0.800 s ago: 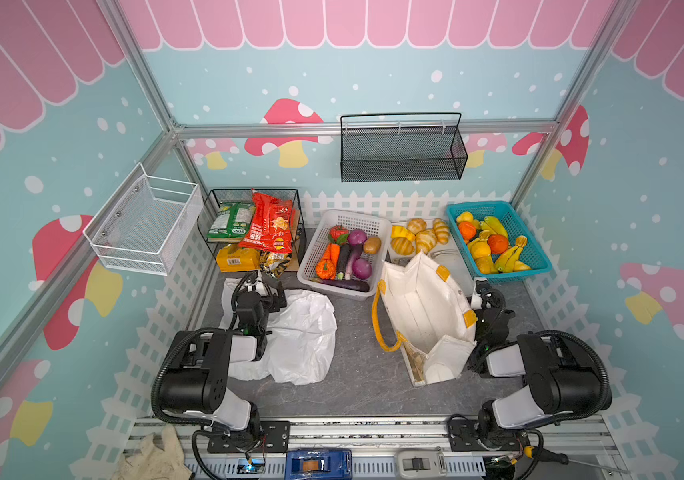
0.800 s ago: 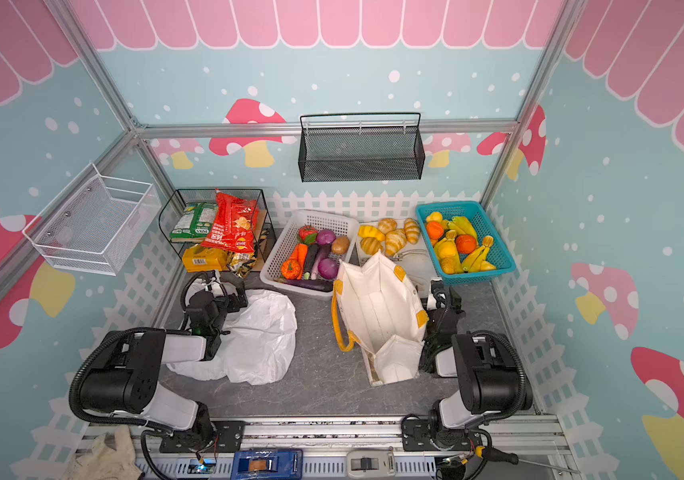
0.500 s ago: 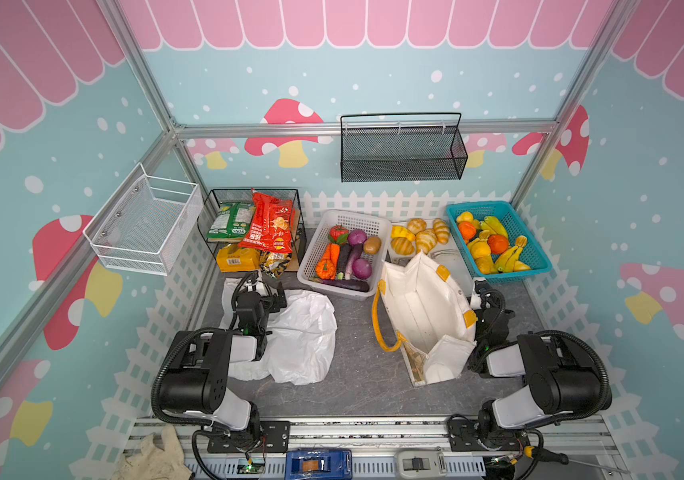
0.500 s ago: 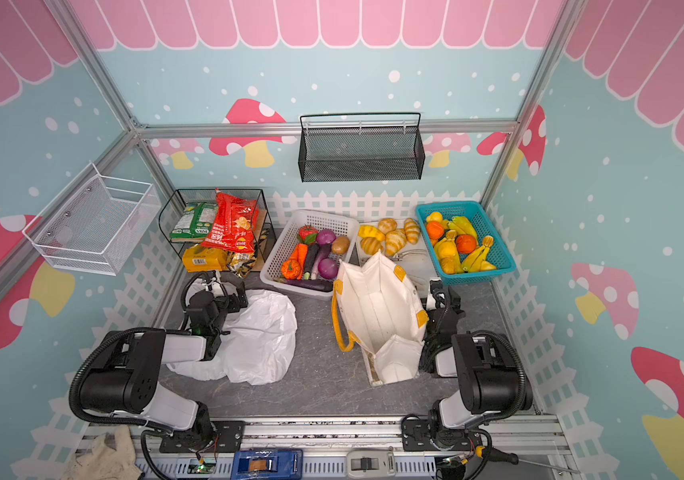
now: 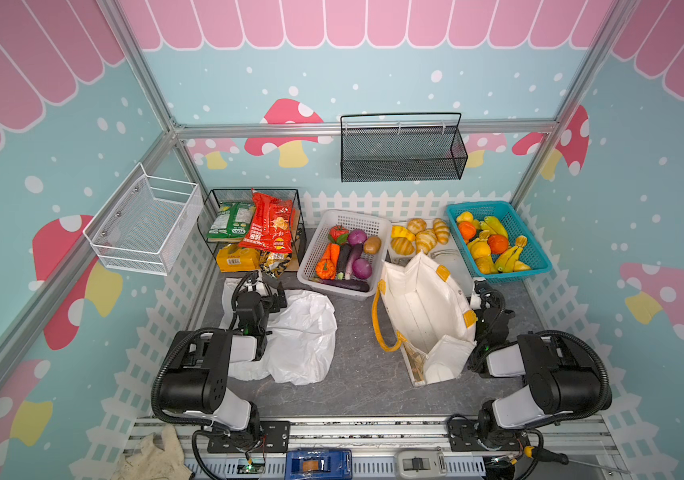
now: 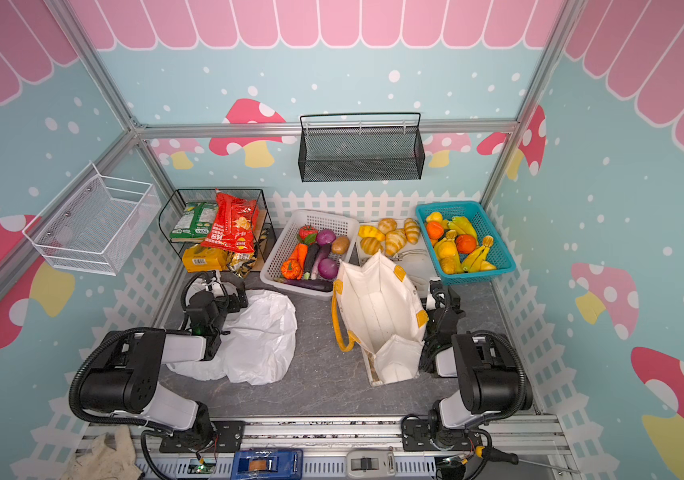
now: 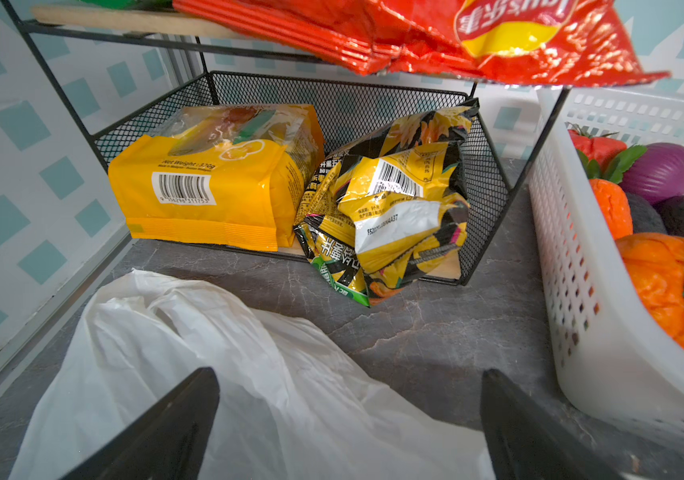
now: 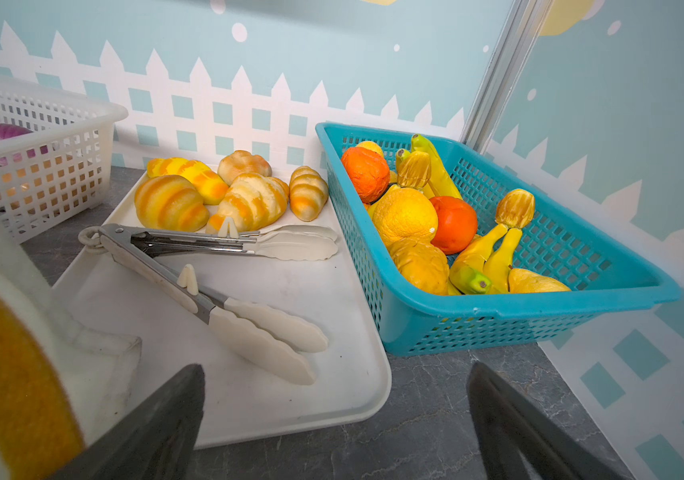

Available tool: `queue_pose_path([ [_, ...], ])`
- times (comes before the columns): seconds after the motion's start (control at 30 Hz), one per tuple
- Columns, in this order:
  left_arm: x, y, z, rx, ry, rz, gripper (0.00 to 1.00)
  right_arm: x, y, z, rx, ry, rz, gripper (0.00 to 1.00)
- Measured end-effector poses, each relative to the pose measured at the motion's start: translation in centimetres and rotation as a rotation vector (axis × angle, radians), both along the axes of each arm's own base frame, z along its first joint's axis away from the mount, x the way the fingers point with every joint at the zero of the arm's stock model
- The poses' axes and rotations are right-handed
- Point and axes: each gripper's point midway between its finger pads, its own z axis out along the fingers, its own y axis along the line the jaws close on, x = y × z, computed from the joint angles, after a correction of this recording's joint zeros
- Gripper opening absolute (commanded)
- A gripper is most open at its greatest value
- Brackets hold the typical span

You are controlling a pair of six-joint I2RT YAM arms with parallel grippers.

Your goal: Place the mixed food into the grocery bags and tie them

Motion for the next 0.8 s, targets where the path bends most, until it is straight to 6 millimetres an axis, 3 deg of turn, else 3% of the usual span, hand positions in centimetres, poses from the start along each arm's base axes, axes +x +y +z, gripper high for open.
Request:
queue_pose_path([
  [0.63, -0.1, -0.1, 0.4, -0.001, -0.011, -0.005, 1.00, -0.4, 0.0, 0.3, 0.000, -0.008, -0.003, 0.99],
  [0.73, -1.1, 0.1, 2.6, -0.001, -0.044, 0.005, 1.00, -1.6, -0.4, 2.4, 0.011, -0.044, -0.030, 0.99],
  [0.8, -2.0, 0.7, 5.8, -0.040, -0.098, 0.056, 1.00, -2.4, -0.9, 5.5, 0.070, -0.120, -0.066, 0.96],
])
